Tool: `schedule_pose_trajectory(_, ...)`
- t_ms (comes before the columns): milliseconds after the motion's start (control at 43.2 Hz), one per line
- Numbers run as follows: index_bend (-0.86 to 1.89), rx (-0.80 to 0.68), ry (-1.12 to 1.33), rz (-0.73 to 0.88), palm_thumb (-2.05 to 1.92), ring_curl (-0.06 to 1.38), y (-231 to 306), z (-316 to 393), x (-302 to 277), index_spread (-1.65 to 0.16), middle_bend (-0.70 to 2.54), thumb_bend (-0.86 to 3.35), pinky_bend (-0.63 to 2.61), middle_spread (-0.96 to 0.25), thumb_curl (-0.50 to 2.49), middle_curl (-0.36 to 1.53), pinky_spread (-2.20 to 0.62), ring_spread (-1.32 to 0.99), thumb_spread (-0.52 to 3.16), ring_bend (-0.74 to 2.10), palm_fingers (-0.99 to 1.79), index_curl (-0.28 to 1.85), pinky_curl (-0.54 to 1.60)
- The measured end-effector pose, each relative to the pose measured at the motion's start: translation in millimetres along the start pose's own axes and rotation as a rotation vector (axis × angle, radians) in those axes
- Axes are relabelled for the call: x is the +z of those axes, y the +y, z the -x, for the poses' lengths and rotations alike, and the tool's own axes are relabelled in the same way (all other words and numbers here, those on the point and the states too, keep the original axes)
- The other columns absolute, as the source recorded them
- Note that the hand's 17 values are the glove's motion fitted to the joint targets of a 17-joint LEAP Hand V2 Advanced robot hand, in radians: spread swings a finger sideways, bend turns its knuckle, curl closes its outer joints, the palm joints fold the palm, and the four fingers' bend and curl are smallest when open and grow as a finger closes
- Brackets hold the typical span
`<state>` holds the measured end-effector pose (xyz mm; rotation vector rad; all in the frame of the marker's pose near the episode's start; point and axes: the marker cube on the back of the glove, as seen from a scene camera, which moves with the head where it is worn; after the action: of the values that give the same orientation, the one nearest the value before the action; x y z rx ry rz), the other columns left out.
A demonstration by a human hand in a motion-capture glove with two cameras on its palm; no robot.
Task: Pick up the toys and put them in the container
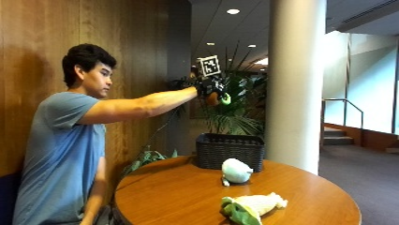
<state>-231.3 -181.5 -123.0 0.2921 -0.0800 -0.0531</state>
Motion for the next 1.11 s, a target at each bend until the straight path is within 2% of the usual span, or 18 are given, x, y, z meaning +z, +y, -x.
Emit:
schedule_pose_trajectory(208, 0.14, -0.014, -0.102, 0.078, 0.69, 0.51, -3, 5, 49, -0.34, 0.54, 0.04, 1.11, -0.44, 0.75, 0.68, -0.39, -0.41, 0.86, 1.17, 1.0, 0.07, 0.45)
schedule_pose_trajectory(301, 0.02, -0.097, -0.124, 0.151, 0.42, 0.52, -1, 11, 69, -0.33, 0.5, -0.09, 1.13, -0.4, 0.64, 0.68, -0.39, -0.39, 1.03, 1.22, 0.89, 0.02, 0.45)
schedule_pose_trajectory(347, -0.03, -0.092, -0.091, 0.19, 0.29, 0.53, 0, 7, 78, -0.33, 0.46, -0.13, 1.19, -0.36, 0.59, 0.68, -0.39, -0.37, 1.04, 1.23, 0.75, 0.0, 0.47)
schedule_pose_trajectory(393, -0.04, -0.046, -0.094, 0.207, 0.14, 0.53, -2, 5, 83, -0.32, 0.38, -0.15, 1.26, -0.29, 0.54, 0.67, -0.37, -0.33, 1.03, 1.19, 0.49, -0.01, 0.49)
schedule_pose_trajectory(416, -0.01, -0.029, -0.097, 0.211, 0.15, 0.55, -2, 4, 84, -0.32, 0.43, -0.1, 1.26, -0.31, 0.53, 0.69, -0.38, -0.34, 1.05, 1.24, 0.63, -0.01, 0.49)
schedule_pose_trajectory(509, 0.07, -0.011, -0.083, 0.222, 0.0, 0.51, -2, -4, 88, -0.31, 0.29, -0.1, 1.33, -0.17, 0.47, 0.64, -0.3, -0.25, 1.02, 1.13, 0.22, 0.01, 0.5)
schedule_pose_trajectory(671, 0.13, -0.01, -0.091, 0.208, -0.05, 0.45, 1, -22, 79, -0.31, 0.25, -0.06, 1.38, -0.03, 0.42, 0.6, -0.19, -0.14, 1.02, 1.04, 0.1, 0.04, 0.47)
schedule_pose_trajectory(763, 0.16, -0.038, -0.001, 0.208, -0.04, 0.43, -5, -19, 77, -0.3, 0.25, -0.05, 1.36, 0.01, 0.39, 0.59, -0.1, -0.08, 1.01, 1.0, 0.02, 0.07, 0.46)
schedule_pose_trajectory(832, 0.16, 0.02, 0.022, 0.205, -0.04, 0.41, -16, -7, 76, -0.3, 0.26, -0.05, 1.35, 0.03, 0.38, 0.58, -0.06, -0.05, 1.01, 0.97, 0.0, 0.09, 0.44)
schedule_pose_trajectory(925, 0.17, 0.297, 0.068, 0.199, -0.04, 0.38, -21, -41, 73, -0.3, 0.25, -0.05, 1.34, 0.03, 0.36, 0.57, -0.01, -0.02, 1.01, 0.9, -0.05, 0.13, 0.42)
schedule_pose_trajectory(971, 0.18, 0.345, 0.082, 0.2, -0.04, 0.36, -19, -56, 73, -0.3, 0.25, -0.05, 1.33, 0.04, 0.35, 0.56, 0.01, 0.0, 1.02, 0.85, -0.07, 0.14, 0.41)
schedule_pose_trajectory(1040, 0.18, 0.302, 0.082, 0.206, -0.03, 0.34, -13, -77, 74, -0.3, 0.23, -0.04, 1.31, 0.04, 0.34, 0.55, 0.03, 0.01, 1.02, 0.8, -0.08, 0.16, 0.4)
schedule_pose_trajectory(1110, 0.18, 0.093, 0.062, 0.23, -0.03, 0.32, 3, -102, 78, -0.3, 0.21, -0.04, 1.31, 0.04, 0.33, 0.54, 0.05, 0.03, 1.02, 0.74, -0.11, 0.18, 0.4)
